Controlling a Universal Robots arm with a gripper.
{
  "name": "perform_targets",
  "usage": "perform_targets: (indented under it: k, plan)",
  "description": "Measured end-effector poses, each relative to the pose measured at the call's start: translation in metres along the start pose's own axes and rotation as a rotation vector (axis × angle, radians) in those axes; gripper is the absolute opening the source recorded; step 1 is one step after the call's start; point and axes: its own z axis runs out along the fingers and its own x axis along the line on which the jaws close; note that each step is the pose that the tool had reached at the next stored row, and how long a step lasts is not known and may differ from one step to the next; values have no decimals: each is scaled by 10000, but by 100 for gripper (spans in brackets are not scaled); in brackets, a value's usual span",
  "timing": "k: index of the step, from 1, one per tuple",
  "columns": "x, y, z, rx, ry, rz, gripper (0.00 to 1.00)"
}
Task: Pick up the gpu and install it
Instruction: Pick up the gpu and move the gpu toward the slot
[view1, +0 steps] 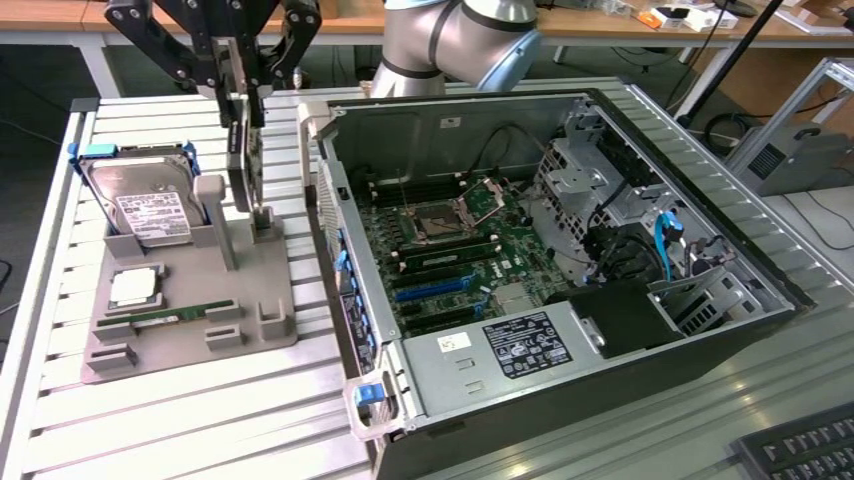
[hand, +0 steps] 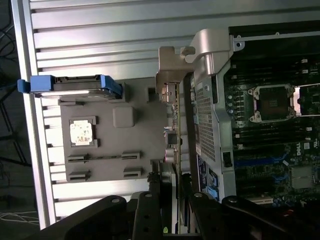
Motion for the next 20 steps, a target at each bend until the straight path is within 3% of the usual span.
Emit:
perform_targets:
  k: [20]
  plan:
    - [-45,-52,0,0,-1,0,26]
